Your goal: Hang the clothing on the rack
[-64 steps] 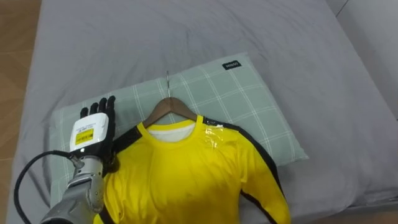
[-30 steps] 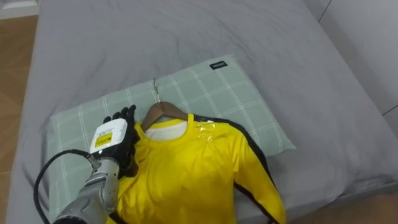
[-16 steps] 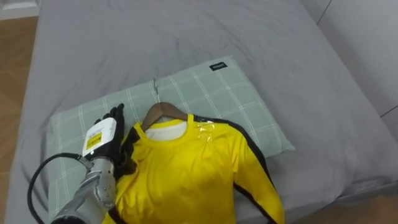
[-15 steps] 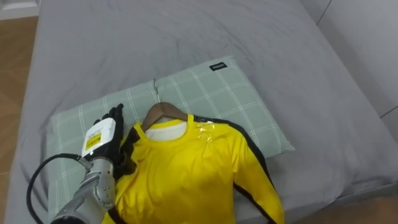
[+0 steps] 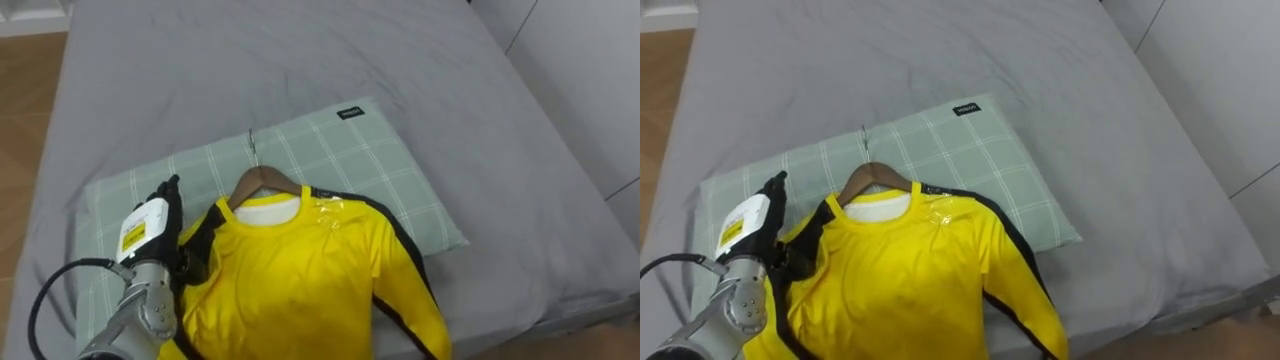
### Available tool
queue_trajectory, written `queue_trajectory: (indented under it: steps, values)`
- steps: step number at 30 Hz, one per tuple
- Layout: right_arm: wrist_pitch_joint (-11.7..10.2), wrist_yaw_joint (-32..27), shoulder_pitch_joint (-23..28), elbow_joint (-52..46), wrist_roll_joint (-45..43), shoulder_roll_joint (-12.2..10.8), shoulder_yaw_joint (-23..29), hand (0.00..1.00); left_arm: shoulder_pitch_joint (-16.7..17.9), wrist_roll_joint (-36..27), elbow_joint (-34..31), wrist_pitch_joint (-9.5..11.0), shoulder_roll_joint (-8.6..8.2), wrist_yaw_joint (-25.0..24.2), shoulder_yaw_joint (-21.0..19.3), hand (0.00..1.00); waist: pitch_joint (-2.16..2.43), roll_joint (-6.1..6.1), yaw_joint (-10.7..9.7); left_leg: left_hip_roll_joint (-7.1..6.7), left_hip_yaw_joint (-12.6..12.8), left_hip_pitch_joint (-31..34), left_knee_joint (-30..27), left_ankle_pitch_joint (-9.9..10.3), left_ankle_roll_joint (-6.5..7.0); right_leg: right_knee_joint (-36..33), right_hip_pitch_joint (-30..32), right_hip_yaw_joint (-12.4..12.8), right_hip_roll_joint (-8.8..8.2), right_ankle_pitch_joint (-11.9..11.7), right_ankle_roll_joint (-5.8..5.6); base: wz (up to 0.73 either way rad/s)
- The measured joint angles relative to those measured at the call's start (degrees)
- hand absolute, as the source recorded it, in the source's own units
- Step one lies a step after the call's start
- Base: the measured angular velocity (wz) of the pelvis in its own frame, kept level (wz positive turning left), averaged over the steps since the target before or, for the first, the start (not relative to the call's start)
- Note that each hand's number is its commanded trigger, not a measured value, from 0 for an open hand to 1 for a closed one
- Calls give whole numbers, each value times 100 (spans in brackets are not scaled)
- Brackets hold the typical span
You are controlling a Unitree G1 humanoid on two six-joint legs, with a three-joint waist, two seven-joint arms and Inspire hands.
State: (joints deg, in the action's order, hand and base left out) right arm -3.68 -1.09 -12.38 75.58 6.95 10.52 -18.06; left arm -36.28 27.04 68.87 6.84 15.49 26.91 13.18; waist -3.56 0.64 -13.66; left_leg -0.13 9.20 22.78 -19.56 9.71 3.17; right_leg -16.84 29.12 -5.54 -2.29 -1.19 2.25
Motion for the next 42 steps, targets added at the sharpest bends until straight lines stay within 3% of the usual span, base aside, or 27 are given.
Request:
queue_trajectory:
  steps: [15, 25, 42]
  values:
    - [2, -3, -116, 6, 118, 2, -103, 0, -48, -42, -4, 27, 38, -121, 284, 0, -22, -31, -20, 36, 16, 166, -119, 54, -12, 19, 83, -8, 43, -10, -8, 0]
    - [1, 92, -175, 26, 172, 44, -98, 0, -269, -1, -4, 14, 105, -291, 409, 0, -115, -145, -62, 35, 6, 352, -136, 68, 0, 15, 288, -14, 31, -43, 26, 0]
    - [80, 66, -194, -7, 174, 48, -91, 0, -452, -18, 1, -147, 150, -484, 402, 0, -130, -169, -152, 42, 10, 700, -258, 97, 19, -16, 606, -4, 27, -67, 22, 0]
